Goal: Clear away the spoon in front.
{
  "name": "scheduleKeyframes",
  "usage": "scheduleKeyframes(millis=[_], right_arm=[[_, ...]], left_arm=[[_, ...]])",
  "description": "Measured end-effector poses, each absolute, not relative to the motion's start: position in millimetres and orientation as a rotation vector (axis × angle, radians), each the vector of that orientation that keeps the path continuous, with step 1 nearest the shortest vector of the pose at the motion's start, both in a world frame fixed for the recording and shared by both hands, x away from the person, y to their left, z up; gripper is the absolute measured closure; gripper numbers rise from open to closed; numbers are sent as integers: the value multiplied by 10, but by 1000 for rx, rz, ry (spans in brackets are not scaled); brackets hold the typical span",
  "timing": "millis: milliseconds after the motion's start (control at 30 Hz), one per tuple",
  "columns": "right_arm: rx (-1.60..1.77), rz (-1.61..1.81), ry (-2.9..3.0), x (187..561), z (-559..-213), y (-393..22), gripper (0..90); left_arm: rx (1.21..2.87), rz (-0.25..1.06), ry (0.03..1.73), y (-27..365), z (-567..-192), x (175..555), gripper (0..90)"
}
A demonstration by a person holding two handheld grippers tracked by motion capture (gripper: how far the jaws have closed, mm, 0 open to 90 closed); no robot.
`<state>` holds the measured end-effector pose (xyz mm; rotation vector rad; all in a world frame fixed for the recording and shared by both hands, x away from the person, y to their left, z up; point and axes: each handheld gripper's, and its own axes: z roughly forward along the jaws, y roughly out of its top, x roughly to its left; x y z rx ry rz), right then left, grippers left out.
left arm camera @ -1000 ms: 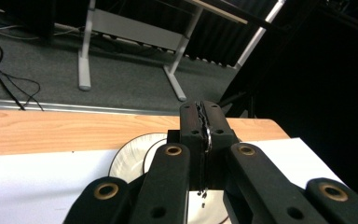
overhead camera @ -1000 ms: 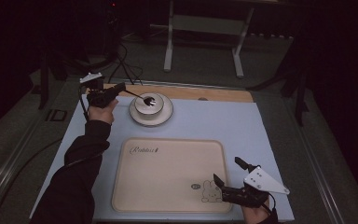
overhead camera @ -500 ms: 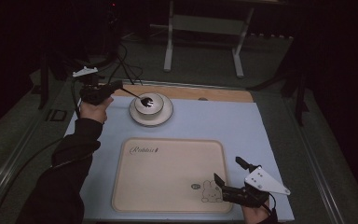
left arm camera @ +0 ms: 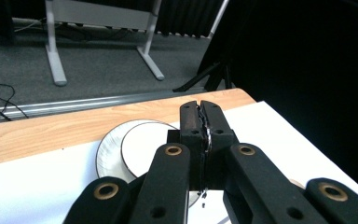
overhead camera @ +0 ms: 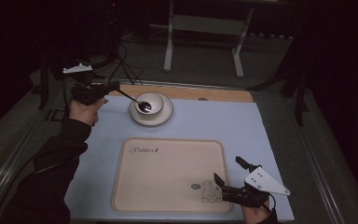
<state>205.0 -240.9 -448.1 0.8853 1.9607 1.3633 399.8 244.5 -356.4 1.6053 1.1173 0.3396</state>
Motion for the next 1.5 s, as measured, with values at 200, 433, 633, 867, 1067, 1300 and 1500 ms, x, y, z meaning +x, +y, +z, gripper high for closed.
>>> scheduleKeyframes(millis=[200, 433, 633, 867, 1067, 1300, 1500], right_arm=[[889, 1361, 1960, 2051, -4481, -2409, 109], [888, 1362, 1963, 2052, -4482, -2405, 108], [884, 1359, 1962, 2049, -4480, -2404, 108], [884, 1357, 1968, 2053, -4484, -2400, 109], [883, 1358, 1965, 2045, -4480, -2401, 108], [885, 1360, 1963, 2046, -4479, -2402, 108], [885, 1359, 1963, 2048, -4481, -2401, 109]], left_arm=[[1664, 337, 1083, 2456, -3509, 3916, 898], [1792, 290, 986, 2434, -3385, 3774, 897], [1850, 252, 912, 2430, -3332, 3678, 897], [1877, 187, 840, 2430, -3338, 3624, 896], [1920, 159, 807, 2396, -3366, 3609, 896], [1979, 117, 751, 2327, -3370, 3581, 896], [2022, 44, 677, 2250, -3413, 3556, 895]])
